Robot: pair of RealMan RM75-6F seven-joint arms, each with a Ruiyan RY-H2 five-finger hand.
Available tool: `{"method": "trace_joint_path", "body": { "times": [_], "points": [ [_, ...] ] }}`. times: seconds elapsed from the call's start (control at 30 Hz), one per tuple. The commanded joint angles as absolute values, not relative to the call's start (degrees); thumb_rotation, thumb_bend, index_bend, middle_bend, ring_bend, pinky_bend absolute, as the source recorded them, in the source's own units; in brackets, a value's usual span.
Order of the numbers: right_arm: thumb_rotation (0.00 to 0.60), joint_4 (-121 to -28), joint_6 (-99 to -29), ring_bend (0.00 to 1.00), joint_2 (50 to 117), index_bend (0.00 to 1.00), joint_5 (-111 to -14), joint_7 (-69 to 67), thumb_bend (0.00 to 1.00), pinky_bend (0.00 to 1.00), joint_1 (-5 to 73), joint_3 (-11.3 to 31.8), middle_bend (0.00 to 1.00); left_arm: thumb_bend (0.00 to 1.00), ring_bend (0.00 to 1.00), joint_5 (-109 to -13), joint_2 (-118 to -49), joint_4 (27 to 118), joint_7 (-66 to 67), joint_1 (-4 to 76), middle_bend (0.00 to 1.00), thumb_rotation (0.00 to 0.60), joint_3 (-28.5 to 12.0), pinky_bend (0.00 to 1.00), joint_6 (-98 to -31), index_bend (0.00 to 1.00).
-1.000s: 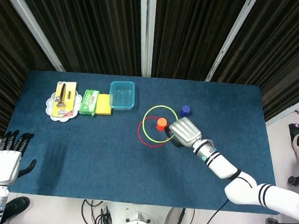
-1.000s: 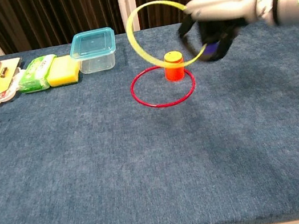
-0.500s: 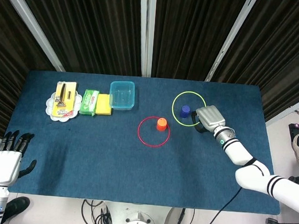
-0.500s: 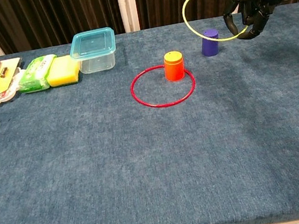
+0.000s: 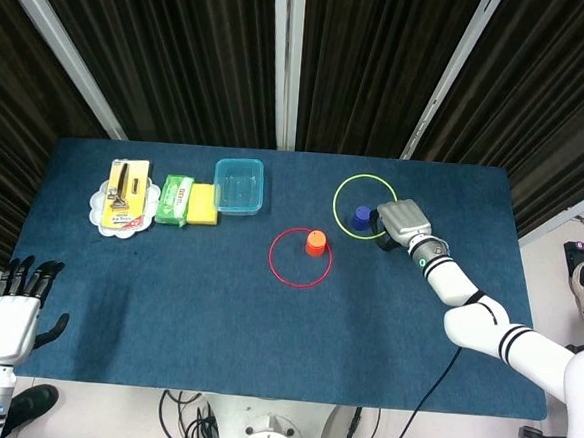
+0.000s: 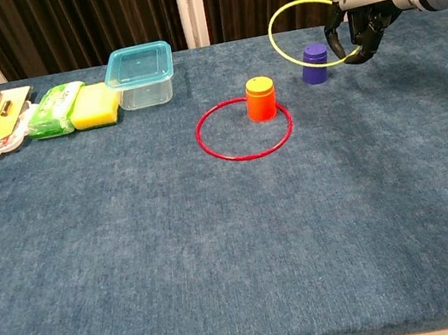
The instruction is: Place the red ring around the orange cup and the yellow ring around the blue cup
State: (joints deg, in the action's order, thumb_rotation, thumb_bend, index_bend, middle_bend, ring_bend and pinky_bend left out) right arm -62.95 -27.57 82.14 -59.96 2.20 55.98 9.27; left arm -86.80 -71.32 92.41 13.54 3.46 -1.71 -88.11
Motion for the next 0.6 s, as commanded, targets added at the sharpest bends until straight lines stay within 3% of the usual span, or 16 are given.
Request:
{"method": "trace_joint_path", "body": {
  "times": [0.03, 0.23, 0.37, 0.6],
  "points": [
    [0.6, -62.76, -26.92, 1.0, 82.24, 0.49, -59.22, 2.6, 0.31, 1.0, 56.42, 9.18, 0.99, 0.26, 0.01, -86.74, -71.33, 92.43, 13.59, 3.45, 0.12, 0.6, -1.71, 0.0, -88.06, 0.12],
    [0.6, -64.16, -27.39, 1.0, 81.6, 0.43, -59.19, 2.61, 0.3, 1.0, 56.22, 9.03, 0.99, 0.26, 0.01, -86.95, -71.46, 92.53, 13.84, 3.33, 0.12, 0.6, -1.63, 0.0, -88.29, 0.12],
    [0.6, -70.04, -31.92, 0.99, 78.22, 0.4, -61.9, 1.6, 0.28, 1.0, 53.54, 8.94, 0.98, 0.26, 0.01, -87.05, -71.39, 92.45, 13.65, 3.34, 0.12, 0.6, -1.76, 0.0, -88.43, 0.12],
    [0.6, -87.89, -56.64, 0.85, 66.9, 0.35, -69.32, 1.38, 0.26, 0.96, 38.62, 6.66, 0.85, 0.26, 0.01, -86.65, -70.97, 91.92, 12.78, 3.62, 0.12, 0.6, -2.27, 0.0, -88.16, 0.12]
  ]
}}
